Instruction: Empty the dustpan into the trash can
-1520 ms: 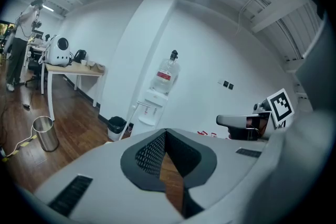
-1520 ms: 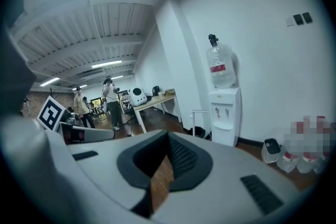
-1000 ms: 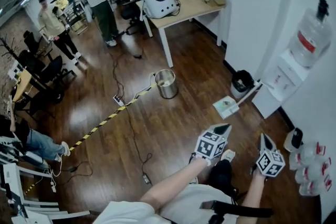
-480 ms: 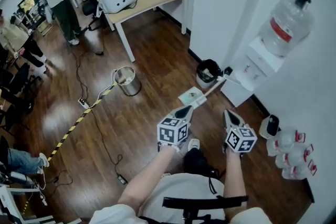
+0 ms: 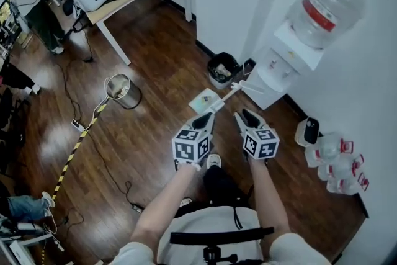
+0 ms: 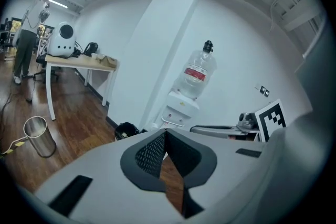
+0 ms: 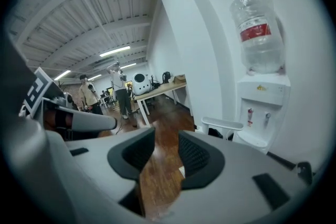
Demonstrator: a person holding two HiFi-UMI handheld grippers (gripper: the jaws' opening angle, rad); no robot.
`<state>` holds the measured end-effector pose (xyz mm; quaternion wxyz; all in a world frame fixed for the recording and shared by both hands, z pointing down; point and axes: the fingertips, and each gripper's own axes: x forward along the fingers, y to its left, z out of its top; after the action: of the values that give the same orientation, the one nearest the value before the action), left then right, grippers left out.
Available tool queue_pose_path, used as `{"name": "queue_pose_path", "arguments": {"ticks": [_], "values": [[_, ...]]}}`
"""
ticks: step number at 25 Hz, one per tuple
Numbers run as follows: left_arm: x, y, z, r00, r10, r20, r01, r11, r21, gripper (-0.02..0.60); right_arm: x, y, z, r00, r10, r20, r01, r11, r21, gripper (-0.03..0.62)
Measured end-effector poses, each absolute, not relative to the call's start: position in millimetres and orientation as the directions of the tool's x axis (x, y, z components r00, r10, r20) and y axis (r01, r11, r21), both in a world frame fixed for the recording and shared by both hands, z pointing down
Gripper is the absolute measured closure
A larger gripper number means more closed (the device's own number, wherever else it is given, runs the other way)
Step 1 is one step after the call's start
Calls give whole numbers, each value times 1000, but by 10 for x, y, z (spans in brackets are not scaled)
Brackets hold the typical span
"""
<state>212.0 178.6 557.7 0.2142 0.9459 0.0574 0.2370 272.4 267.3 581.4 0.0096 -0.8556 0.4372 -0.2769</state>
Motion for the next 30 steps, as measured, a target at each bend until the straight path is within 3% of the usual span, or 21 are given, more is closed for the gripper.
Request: {"name": "queue_pose_path", "arguments": {"ticks": [9, 13, 25, 30], "values": [[2813, 1792, 6111, 853, 224, 472, -14, -893, 450, 585, 3542, 2446, 6654, 474, -696, 540, -712, -663, -230, 289], [3028, 1762, 6330, 847, 225, 481, -33, -882, 469, 584, 3891, 2351, 6963, 506, -676, 535, -704, -682, -196, 260], [3205, 1601, 6796, 828, 204, 522, -111, -853, 510, 584, 4381, 1992, 7303, 552, -705, 445, -726, -669, -160, 249], [3181, 1567, 6868, 818, 196, 540, -136, -848, 513, 584, 4456, 1904, 7314, 546, -722, 425, -731, -658, -180, 272]]}}
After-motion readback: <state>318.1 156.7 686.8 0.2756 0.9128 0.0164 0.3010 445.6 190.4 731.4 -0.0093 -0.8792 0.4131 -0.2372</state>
